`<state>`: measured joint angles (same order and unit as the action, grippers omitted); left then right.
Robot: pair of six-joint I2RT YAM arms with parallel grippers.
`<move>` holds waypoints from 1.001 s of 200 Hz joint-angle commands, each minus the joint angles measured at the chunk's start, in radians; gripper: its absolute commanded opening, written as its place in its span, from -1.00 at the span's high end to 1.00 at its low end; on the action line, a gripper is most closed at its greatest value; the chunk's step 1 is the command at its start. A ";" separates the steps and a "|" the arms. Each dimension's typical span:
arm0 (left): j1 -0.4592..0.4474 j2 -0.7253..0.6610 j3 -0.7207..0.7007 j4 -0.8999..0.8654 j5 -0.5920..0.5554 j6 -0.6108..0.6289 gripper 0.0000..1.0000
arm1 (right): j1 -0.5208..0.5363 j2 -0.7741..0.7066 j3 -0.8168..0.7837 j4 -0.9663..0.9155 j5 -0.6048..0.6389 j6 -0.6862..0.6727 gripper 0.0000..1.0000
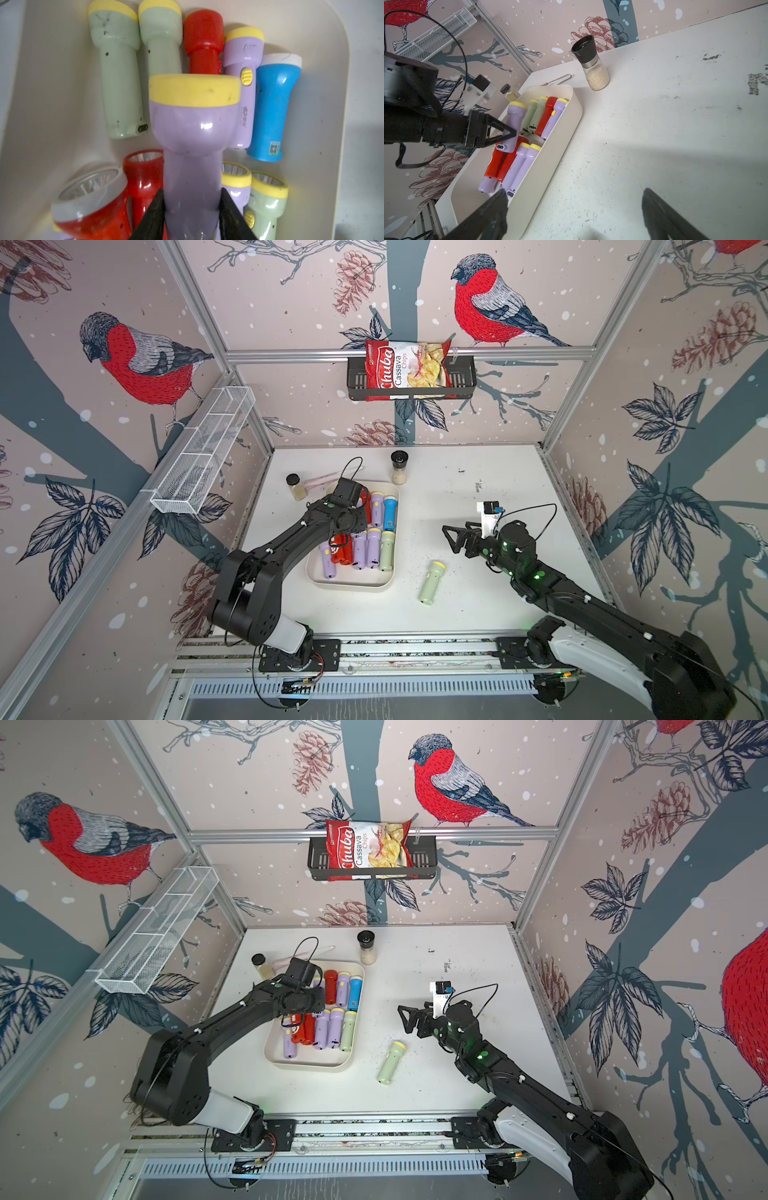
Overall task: Put the flashlights into the storage boxes
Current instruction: Place the flashlight at the storage box.
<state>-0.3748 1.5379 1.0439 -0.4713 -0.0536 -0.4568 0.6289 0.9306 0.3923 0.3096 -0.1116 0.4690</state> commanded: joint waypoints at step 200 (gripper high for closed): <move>0.056 0.062 0.171 0.002 0.032 0.045 0.00 | 0.058 0.048 0.049 0.006 0.038 0.008 -0.99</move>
<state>-0.3206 1.6566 1.2121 -0.4335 -0.0277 -0.4198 0.6743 0.9642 0.4210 0.3046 -0.1078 0.4702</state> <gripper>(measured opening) 0.501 0.995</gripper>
